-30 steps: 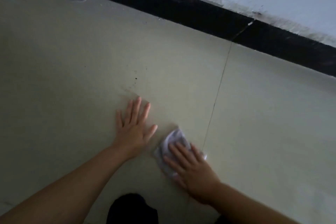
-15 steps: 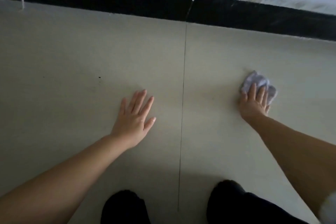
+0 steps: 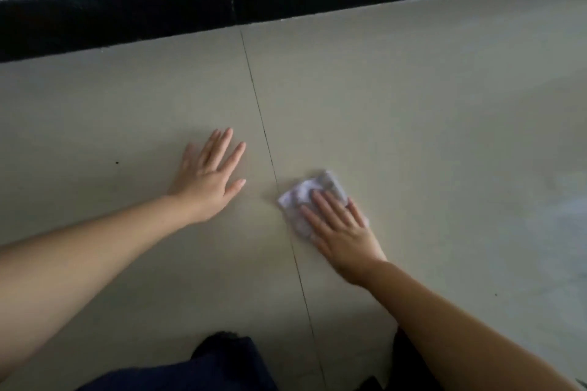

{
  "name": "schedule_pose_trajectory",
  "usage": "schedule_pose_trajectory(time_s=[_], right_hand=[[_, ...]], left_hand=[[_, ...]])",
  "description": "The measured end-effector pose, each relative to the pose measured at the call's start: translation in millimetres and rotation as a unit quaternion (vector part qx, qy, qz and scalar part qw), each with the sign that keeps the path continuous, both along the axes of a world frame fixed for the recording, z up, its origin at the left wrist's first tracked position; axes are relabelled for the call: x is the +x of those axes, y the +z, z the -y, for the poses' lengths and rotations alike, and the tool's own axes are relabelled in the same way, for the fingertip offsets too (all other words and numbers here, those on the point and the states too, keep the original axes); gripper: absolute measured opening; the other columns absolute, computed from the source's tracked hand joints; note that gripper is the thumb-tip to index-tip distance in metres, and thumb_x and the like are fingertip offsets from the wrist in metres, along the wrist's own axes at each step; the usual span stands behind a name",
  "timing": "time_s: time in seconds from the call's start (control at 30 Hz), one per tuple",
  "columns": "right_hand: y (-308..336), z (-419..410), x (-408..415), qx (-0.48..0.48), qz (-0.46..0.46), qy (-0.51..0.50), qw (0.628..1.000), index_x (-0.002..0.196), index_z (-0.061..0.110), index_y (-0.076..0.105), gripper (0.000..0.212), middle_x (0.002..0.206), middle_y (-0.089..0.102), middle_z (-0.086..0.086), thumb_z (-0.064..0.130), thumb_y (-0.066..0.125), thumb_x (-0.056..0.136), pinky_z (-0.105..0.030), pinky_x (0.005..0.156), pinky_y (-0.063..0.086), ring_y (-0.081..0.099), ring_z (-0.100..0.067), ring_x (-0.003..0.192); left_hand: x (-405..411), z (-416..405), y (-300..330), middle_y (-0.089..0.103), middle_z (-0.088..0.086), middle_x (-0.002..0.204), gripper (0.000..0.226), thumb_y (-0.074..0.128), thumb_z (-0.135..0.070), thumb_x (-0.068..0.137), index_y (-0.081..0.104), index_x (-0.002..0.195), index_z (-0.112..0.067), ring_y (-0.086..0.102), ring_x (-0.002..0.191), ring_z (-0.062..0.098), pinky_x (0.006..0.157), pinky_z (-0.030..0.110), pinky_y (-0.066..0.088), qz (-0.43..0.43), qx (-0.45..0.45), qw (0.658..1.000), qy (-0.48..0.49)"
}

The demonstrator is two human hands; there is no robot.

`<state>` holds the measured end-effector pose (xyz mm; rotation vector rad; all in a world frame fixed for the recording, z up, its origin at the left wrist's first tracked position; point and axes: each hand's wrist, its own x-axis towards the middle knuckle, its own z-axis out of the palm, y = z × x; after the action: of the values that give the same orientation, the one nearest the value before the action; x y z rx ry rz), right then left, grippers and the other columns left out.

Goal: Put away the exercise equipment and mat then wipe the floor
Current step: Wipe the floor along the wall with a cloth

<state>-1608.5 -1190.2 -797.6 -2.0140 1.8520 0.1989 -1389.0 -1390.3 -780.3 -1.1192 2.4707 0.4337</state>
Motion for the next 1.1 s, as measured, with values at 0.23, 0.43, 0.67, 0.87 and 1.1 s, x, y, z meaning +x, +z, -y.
schedule_pose_trajectory(time_s=[0.23,0.43,0.67,0.87,1.1], right_hand=[[14.0,32.0,-152.9,0.051,-0.035,-0.472,0.879,0.153,0.018,0.008,0.06,0.16,-0.002,-0.009,0.046,0.013,0.1,-0.051,0.117,0.006,-0.004,-0.025,0.147],[1.5,20.2,34.0,-0.062,-0.012,-0.119,0.991,0.147,0.017,0.029,0.06,0.153,0.028,-0.01,0.045,0.026,0.094,-0.046,0.112,0.014,0.027,-0.026,0.142],[-1.2,13.6,-76.4,-0.023,-0.03,0.063,0.997,0.152,0.026,0.012,0.056,0.156,0.023,-0.005,0.045,0.019,0.099,-0.045,0.108,0.025,0.019,-0.02,0.144],[6.2,69.4,-192.2,0.075,-0.042,-0.527,0.846,0.151,0.015,0.015,0.063,0.159,0.005,-0.014,0.045,0.013,0.096,-0.049,0.118,0.004,0.0,-0.031,0.146],[-5.7,101.9,21.3,-0.069,-0.019,-0.054,0.996,0.138,0.014,0.047,0.056,0.143,0.047,-0.011,0.04,0.029,0.092,-0.055,0.104,0.033,0.044,-0.027,0.132]], left_hand=[[-55.3,57.6,21.4,-0.023,0.002,0.157,0.064,0.017,-0.05,0.099,-0.007,0.152,-0.024,-0.018,0.146,0.018,0.118,0.047,-0.003,0.017,-0.025,0.998,-0.06],[-50.9,28.9,5.9,-0.01,0.003,0.16,0.06,0.018,-0.044,0.1,-0.002,0.152,-0.022,-0.008,0.147,0.02,0.117,0.051,-0.003,0.002,-0.038,0.957,0.288],[-41.1,-28.6,-31.6,0.003,0.005,0.16,0.057,0.032,-0.037,0.1,0.015,0.152,-0.02,0.002,0.148,0.023,0.113,0.056,-0.002,-0.06,-0.079,0.94,0.327],[-42.7,-29.6,-36.0,0.02,0.013,0.157,0.067,0.012,-0.042,0.09,0.027,0.149,-0.012,0.017,0.145,0.032,0.109,0.064,0.008,-0.051,-0.088,0.944,0.315],[-42.8,-32.1,-42.4,0.031,0.017,0.152,0.06,0.025,-0.037,0.092,0.037,0.144,-0.008,0.029,0.14,0.036,0.106,0.067,0.016,-0.072,-0.129,0.938,0.312]])
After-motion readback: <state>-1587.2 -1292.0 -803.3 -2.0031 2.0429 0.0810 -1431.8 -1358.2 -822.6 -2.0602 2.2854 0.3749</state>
